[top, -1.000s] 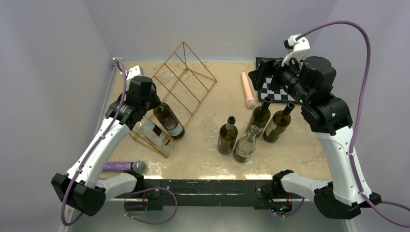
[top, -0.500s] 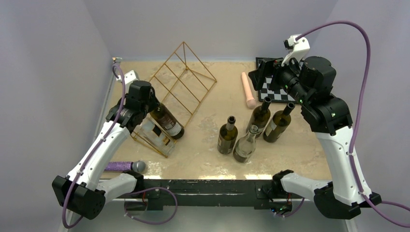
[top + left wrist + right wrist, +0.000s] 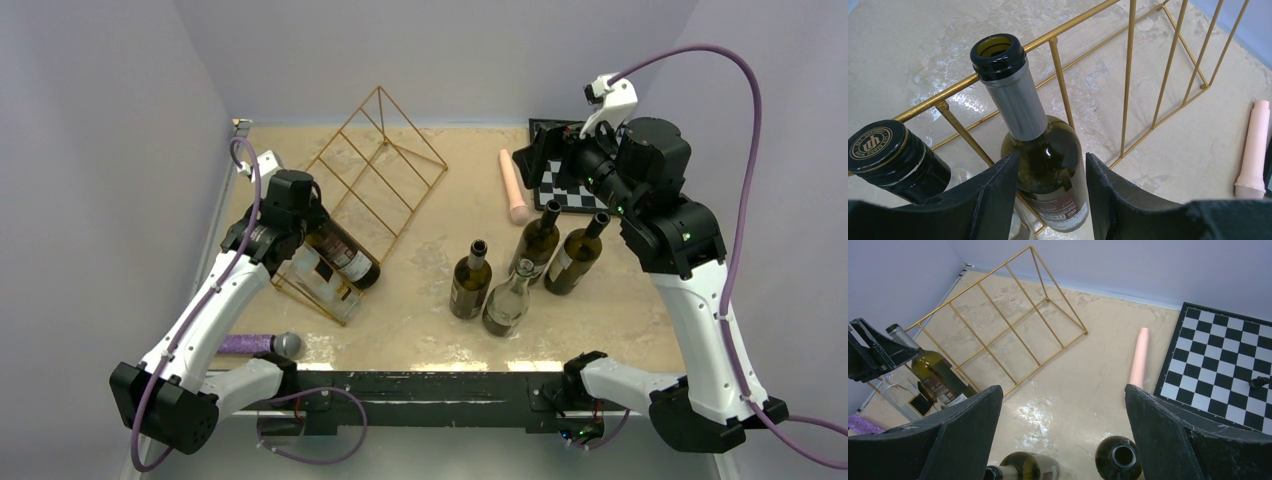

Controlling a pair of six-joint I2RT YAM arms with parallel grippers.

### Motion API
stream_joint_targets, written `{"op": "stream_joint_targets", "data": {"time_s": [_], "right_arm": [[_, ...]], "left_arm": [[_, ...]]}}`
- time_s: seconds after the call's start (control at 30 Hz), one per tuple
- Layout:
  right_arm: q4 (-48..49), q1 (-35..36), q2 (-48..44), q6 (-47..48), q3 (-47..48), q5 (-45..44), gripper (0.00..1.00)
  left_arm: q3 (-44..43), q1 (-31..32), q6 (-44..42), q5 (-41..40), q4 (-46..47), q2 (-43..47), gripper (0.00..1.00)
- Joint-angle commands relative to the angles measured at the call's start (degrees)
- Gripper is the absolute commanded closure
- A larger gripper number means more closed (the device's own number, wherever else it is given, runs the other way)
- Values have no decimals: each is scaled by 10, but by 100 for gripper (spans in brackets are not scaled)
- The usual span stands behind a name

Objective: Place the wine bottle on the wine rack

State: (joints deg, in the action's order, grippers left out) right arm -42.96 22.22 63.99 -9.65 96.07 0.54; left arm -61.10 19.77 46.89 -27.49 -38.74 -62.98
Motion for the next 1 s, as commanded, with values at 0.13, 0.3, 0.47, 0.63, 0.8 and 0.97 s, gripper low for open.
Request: {"op": "stream_joint_targets", "data": {"time_s": [0.13, 0.3, 0.47, 0.63, 0.8, 0.97], "right_arm": [[5, -1, -12, -7, 5, -7, 3], [5, -1, -19, -11, 2, 10, 1], [-19, -1, -15, -11, 19, 26, 1], [-37, -1, -18, -20, 29, 58, 1], [-67, -1, -21, -36, 35, 64, 1], [-99, 0, -28, -55, 42, 78, 1]], "left_arm": [[-28, -5, -37, 37, 29, 28, 36], [-44, -4, -129, 166, 88, 42, 10], [-50, -3, -241, 362, 162, 44, 2], [-58, 18, -302, 589, 224, 28, 1], [-79, 79, -302, 690, 264, -1, 1], [-110, 163, -315, 678, 263, -45, 1]]}}
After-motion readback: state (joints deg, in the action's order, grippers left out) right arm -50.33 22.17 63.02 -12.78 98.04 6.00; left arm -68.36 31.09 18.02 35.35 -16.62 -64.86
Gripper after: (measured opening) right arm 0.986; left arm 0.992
